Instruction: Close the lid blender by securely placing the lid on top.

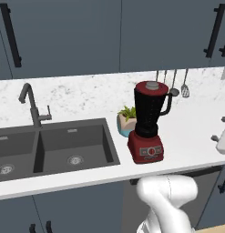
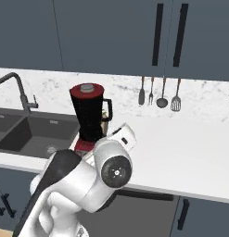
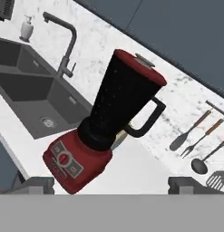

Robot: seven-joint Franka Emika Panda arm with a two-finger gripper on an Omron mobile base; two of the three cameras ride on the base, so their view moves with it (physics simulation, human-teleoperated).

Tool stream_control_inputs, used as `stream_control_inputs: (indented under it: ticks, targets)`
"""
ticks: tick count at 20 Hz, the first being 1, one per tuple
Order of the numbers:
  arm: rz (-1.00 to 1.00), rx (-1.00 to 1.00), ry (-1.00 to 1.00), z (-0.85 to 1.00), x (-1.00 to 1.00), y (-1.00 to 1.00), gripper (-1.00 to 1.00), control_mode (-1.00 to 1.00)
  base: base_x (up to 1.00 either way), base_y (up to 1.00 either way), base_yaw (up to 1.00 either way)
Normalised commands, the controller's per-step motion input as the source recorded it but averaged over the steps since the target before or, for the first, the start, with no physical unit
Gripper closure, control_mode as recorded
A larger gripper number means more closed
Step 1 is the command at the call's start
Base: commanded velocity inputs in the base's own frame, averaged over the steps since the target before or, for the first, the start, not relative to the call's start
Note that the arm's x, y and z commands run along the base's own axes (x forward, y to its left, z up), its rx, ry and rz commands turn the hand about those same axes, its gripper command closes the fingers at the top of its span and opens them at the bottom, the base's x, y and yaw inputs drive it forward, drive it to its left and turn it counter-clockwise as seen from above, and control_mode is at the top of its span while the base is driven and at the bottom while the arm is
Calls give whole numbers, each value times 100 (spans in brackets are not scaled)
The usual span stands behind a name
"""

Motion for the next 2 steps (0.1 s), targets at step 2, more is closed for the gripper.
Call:
stream_control_inputs:
  ticks: [2]
  targets:
    - [0,-4,10,5,11,11,-100,-100,0,0,0]
